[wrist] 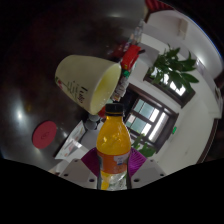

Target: Pour water

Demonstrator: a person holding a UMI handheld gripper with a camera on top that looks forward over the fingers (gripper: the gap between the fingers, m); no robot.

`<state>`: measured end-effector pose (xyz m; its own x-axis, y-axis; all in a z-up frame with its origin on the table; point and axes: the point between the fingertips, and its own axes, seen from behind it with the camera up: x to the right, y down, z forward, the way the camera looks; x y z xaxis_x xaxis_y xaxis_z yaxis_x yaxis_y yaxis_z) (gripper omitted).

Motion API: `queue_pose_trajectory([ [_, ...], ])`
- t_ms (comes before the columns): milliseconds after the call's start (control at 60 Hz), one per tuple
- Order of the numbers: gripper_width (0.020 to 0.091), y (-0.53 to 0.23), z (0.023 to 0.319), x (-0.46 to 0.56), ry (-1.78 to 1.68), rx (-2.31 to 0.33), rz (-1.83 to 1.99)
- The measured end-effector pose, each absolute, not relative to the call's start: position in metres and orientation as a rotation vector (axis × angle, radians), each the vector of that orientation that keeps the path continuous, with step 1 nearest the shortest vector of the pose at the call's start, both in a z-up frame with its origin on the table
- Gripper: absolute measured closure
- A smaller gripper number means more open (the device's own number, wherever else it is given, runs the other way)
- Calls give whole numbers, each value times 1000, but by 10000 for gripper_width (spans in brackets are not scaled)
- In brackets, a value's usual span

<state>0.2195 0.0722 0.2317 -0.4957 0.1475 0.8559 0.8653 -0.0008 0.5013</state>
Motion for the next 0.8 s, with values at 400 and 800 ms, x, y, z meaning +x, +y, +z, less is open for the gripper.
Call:
queue_pose_trajectory([
  [400,767,75,273,254,-1633,-1080,-1475],
  [800,772,80,331,261,-611,-1679,-352],
])
